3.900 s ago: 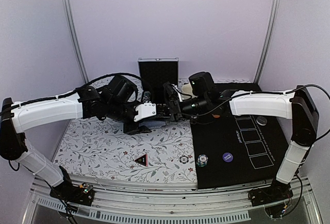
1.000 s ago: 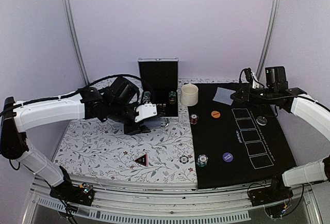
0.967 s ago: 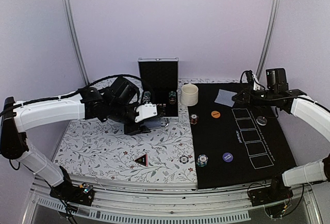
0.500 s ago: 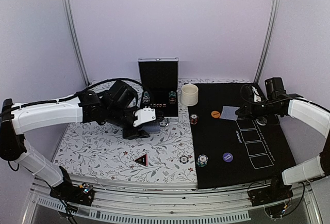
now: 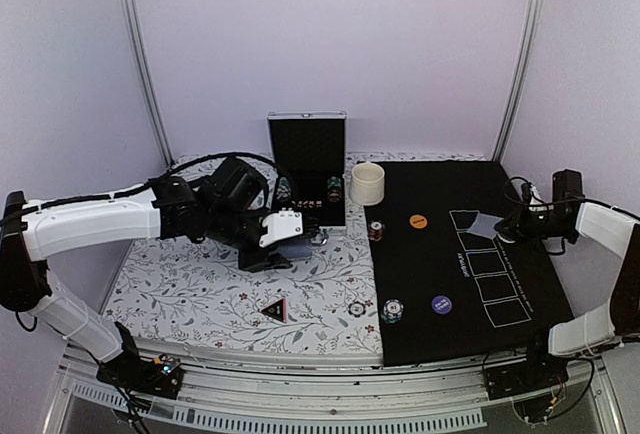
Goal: Distribute texas hold em gaming equipment
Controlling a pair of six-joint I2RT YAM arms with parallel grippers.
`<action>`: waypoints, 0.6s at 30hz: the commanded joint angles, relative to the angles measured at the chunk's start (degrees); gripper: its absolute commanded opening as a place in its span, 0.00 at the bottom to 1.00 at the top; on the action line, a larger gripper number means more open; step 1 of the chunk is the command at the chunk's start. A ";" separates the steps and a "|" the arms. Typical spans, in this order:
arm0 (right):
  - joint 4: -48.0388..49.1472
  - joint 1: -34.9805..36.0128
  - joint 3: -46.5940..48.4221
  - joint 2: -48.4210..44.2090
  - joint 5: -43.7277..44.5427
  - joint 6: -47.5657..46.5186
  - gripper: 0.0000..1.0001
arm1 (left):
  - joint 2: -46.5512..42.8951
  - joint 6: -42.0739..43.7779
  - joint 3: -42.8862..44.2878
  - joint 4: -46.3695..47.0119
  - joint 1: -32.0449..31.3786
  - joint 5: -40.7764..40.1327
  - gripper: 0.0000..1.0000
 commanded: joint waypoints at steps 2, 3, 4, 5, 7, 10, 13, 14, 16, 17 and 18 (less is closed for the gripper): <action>3.56 -4.66 -2.78 -0.89 -2.62 -0.31 0.02 | -1.00 -0.26 -0.90 1.34 -1.07 0.76 0.52; 3.58 -4.75 -3.02 -0.57 -2.45 -0.35 0.02 | -1.04 -0.20 -0.88 1.34 -1.09 0.83 0.52; 3.74 -4.82 -3.38 -0.20 -2.57 -0.40 0.02 | -0.96 -0.25 -0.87 1.36 -1.14 0.85 0.52; 4.03 -4.75 -3.81 0.13 -3.05 -0.30 0.02 | -0.96 -0.26 -0.88 1.34 -1.16 0.83 0.52; 4.28 -4.78 -4.84 0.86 -4.36 -0.10 0.02 | -0.91 -0.17 -0.90 1.31 -1.20 0.90 0.52; 4.69 -4.71 -6.69 0.86 -6.99 -0.09 0.02 | -0.86 -0.10 -0.90 1.17 -1.16 0.85 0.52; 3.82 -4.14 -8.12 0.33 -8.28 -0.31 0.02 | -0.54 -0.08 -0.85 1.09 -1.24 0.90 0.52; 3.42 -3.58 -8.39 0.27 -8.39 -0.54 0.02 | -0.39 -0.08 -0.82 1.03 -1.17 0.84 0.52; 3.11 -2.11 -8.40 0.37 -9.49 -0.53 0.02 | -0.14 -0.15 -0.69 0.86 -1.20 0.88 0.52; 3.06 -1.16 -8.07 0.54 -9.76 -0.32 0.02 | -0.05 -0.17 -0.65 0.77 -1.17 0.88 0.52; 3.10 -0.07 -7.75 0.73 -9.75 -0.13 0.02 | 0.03 -0.17 -0.64 0.73 -1.21 0.84 0.52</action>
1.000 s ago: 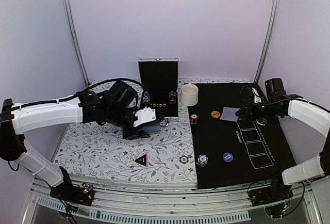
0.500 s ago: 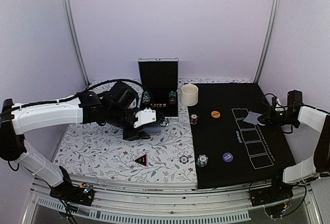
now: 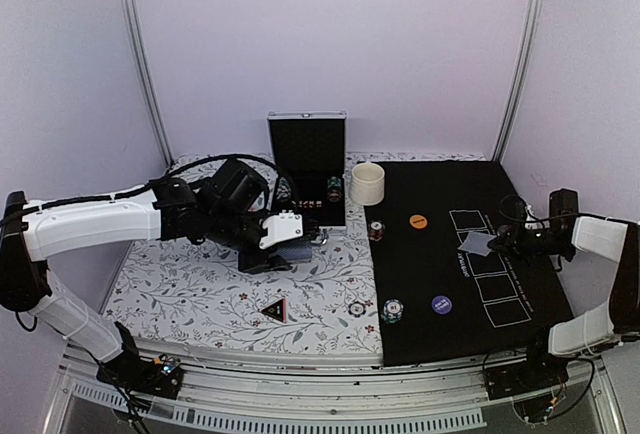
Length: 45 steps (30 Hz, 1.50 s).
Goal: Distribute texas hold em gaming equipment
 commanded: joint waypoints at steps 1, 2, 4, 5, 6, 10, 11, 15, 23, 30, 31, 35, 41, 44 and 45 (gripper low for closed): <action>0.28 3.95 0.56 0.90 -2.71 0.09 0.02 | 0.06 -0.19 -0.14 0.70 -0.97 0.61 0.52; 0.49 5.13 1.08 1.24 -2.38 0.27 0.02 | 0.07 -0.17 -0.10 0.70 -0.98 0.53 0.52; 1.66 7.80 2.09 3.27 -2.06 1.01 0.02 | 0.08 -0.19 -0.09 0.70 -1.09 0.60 0.52; 2.36 9.34 2.66 4.44 -2.24 1.35 0.02 | 0.10 -0.19 -0.09 0.63 -1.08 0.60 0.52; 2.93 10.75 3.34 5.55 -2.35 1.86 0.02 | 0.13 -0.19 -0.09 0.61 -1.10 0.55 0.52; 6.54 15.73 5.25 9.34 -2.64 4.43 0.02 | 0.16 -0.19 -0.18 0.61 -1.13 0.53 0.52; 7.48 16.72 5.62 10.33 -2.89 5.23 0.02 | 0.20 -0.11 -0.18 0.61 -1.15 0.66 0.52; 10.31 20.12 6.97 13.30 -3.52 7.37 0.02 | 0.28 -0.15 -0.27 0.61 -1.22 0.81 0.52; 1.80 23.84 8.88 14.18 -2.98 4.92 0.02 | 0.03 0.07 -0.53 0.61 -1.37 0.70 0.52; -2.38 29.69 7.62 13.87 -4.03 1.13 0.02 | -0.01 0.16 -0.62 0.61 -1.49 0.68 0.52; -2.11 30.21 7.69 14.28 -3.91 1.06 0.02 | 0.08 0.17 -0.67 0.61 -1.49 0.67 0.52; -2.19 30.76 8.63 16.80 -2.17 0.54 0.02 | 0.33 0.16 -0.46 0.44 -1.68 0.75 0.52; -3.63 33.98 10.07 20.04 -1.99 -1.31 0.02 | 0.30 0.25 -0.62 0.43 -1.67 0.66 0.52; -3.78 34.16 9.97 20.59 0.11 -1.10 0.02 | 0.17 0.25 -0.67 0.43 -1.76 0.74 0.52; -4.18 34.15 10.06 20.86 1.51 -1.04 0.02 | 0.18 0.29 -0.67 0.43 -1.76 0.73 0.52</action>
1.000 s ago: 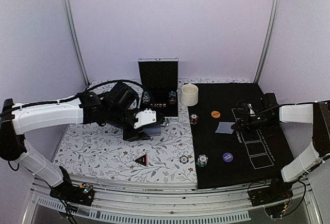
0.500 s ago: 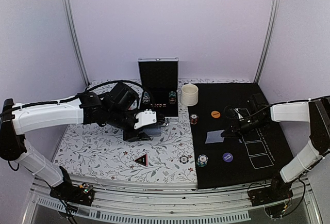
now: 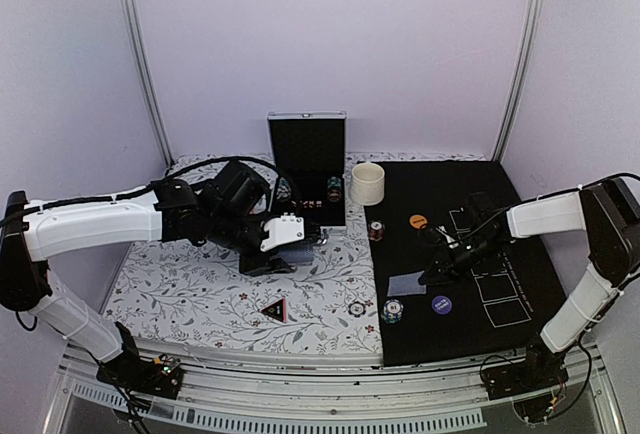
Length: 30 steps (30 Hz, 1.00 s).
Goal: Distribute texas hold em gaming equipment
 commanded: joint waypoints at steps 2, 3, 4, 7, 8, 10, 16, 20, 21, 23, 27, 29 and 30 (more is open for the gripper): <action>-2.27 0.39 1.89 1.54 6.30 -0.87 0.02 | -0.13 0.27 -0.64 0.46 -1.17 0.56 0.52; -2.49 0.46 2.01 1.72 7.72 -0.70 0.02 | -0.20 0.34 -0.68 0.46 -1.23 0.47 0.52; -2.62 0.40 2.22 1.86 8.93 -0.48 0.02 | -0.26 0.40 -0.69 0.46 -1.20 0.49 0.52; -2.80 0.46 3.05 2.33 11.33 -0.31 0.02 | -0.25 0.36 -0.69 0.50 -1.28 0.54 0.52; -2.89 0.59 3.36 2.59 11.22 -0.46 0.02 | -0.22 0.36 -0.69 0.46 -1.30 0.47 0.52; -3.35 0.87 3.82 3.14 11.13 -1.12 0.02 | -0.23 0.40 -0.77 0.38 -1.28 0.48 0.52; -5.19 1.32 3.73 4.04 13.81 -2.72 0.02 | -0.27 0.45 -0.78 0.31 -1.31 0.52 0.52; -6.09 1.54 3.47 3.06 13.82 -3.02 0.04 | -0.30 0.45 -0.79 0.28 -1.37 0.53 0.52; -6.22 1.61 3.47 2.69 13.88 -2.99 0.06 | -0.25 0.45 -0.78 0.28 -1.38 0.49 0.52; -6.58 1.62 3.62 1.91 14.45 -2.80 0.15 | -0.23 0.45 -0.85 0.28 -1.46 0.48 0.52; -8.54 1.64 4.97 0.42 16.16 -2.67 0.34 | -0.18 0.50 -0.80 0.19 -1.45 0.49 0.52; -10.27 1.68 6.34 -0.70 17.79 -2.70 0.41 | -0.19 0.54 -0.78 0.19 -1.54 0.54 0.52; -11.37 1.76 7.23 -1.34 18.89 -2.70 0.44 | -0.26 0.54 -0.79 0.19 -1.54 0.48 0.52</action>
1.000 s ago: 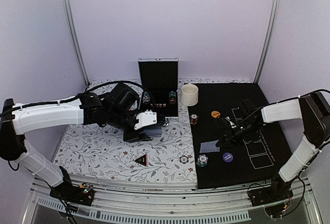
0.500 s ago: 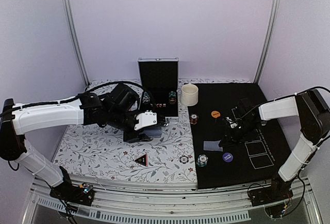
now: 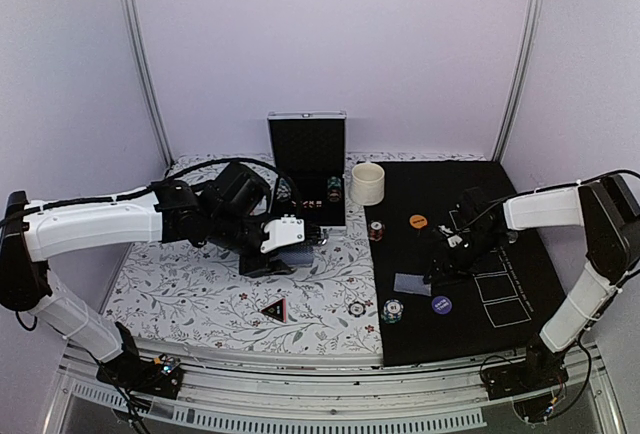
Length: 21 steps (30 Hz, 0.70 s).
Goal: Distribute texas hold em gaming equipment
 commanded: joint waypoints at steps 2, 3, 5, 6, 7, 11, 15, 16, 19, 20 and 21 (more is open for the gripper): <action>-6.89 0.72 5.42 -4.61 7.69 -0.20 0.49 | -0.30 0.48 -0.60 0.24 -1.36 0.48 0.52; -7.90 1.37 6.82 -5.49 9.35 0.33 0.52 | -0.32 0.49 -0.60 0.24 -1.37 0.47 0.53; -8.57 4.30 9.88 -7.02 10.43 0.86 0.64 | -0.42 0.58 -0.60 0.24 -1.45 0.44 0.53; -7.64 6.23 11.83 -7.70 9.18 0.96 0.70 | -0.41 0.58 -0.60 0.24 -1.48 0.38 0.53; -5.69 8.35 12.84 -8.31 6.38 1.07 0.79 | -0.39 0.62 -0.60 0.24 -1.52 0.38 0.53; 13.19 17.08 12.94 -9.86 -8.46 5.73 0.99 | -0.37 0.58 -0.51 0.24 -1.67 0.43 0.53; 28.26 24.79 15.44 -4.69 -11.64 12.65 0.99 | -0.34 0.58 -0.47 0.24 -1.76 0.50 0.53; 31.47 26.08 15.89 -3.12 -12.27 13.73 0.99 | -0.33 0.58 -0.43 0.24 -1.81 0.49 0.53; 36.93 28.30 17.32 1.05 -13.01 16.98 0.99 | -0.57 0.41 -0.27 0.24 -1.94 0.57 0.53; 36.89 28.55 18.12 2.28 -12.87 17.39 0.99 | -0.71 0.41 -0.32 0.30 -1.90 0.57 0.53; 37.01 28.60 18.60 3.31 -12.77 17.53 0.99 | -0.88 0.40 -0.34 0.32 -1.90 0.63 0.53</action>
